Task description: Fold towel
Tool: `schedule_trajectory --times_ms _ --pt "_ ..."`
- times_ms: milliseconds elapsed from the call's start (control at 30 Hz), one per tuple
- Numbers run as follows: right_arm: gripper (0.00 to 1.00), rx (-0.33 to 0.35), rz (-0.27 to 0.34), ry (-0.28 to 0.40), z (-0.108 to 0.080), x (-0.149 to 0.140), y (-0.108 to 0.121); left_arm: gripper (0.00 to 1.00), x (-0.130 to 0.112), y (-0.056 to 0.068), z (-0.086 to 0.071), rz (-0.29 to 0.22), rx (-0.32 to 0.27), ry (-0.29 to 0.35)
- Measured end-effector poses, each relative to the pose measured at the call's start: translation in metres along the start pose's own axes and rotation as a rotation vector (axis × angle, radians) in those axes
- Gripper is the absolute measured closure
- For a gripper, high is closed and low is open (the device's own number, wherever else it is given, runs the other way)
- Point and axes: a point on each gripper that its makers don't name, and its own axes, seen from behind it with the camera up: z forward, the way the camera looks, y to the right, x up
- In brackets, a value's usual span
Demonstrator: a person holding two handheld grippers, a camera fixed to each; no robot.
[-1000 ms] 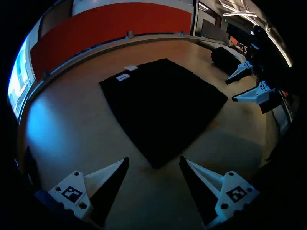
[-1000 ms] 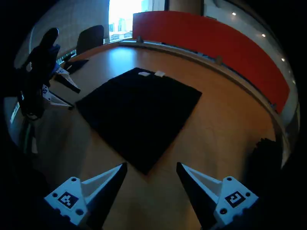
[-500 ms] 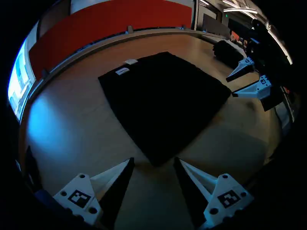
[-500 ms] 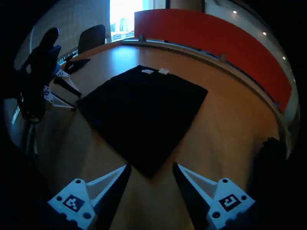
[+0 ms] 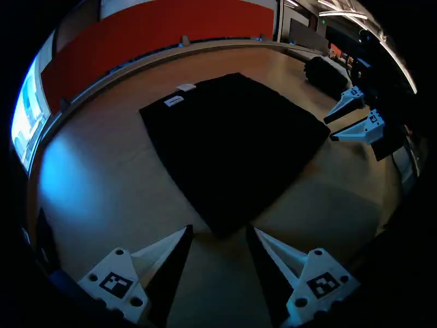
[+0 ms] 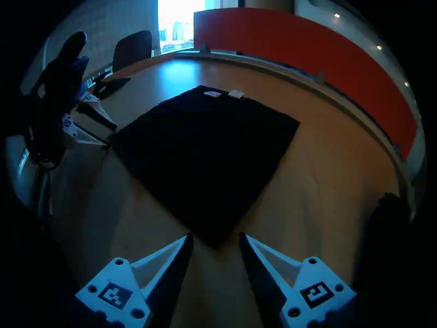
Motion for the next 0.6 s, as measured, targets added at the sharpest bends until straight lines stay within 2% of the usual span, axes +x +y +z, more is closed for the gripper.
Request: schedule_trajectory --times_ms 133,400,467,600 --pt "0.54 0.011 0.002 -0.004 0.0017 -0.001 -0.0026 0.34 0.0002 0.0 -0.0001 -0.006 0.006 -0.004" --pt "0.64 0.013 0.005 -0.001 0.003 -0.0017 -0.0035 0.51 -0.0001 0.0036 -0.0004 -0.007 0.008 -0.012" --pt "0.7 0.013 0.003 0.0 0.0026 -0.0019 -0.0035 0.63 -0.0001 0.0033 -0.0007 -0.009 0.01 -0.014" --pt "0.78 0.015 0.002 -0.001 0.002 -0.0025 -0.0049 0.76 -0.0002 0.0031 -0.0008 -0.013 0.016 -0.017"
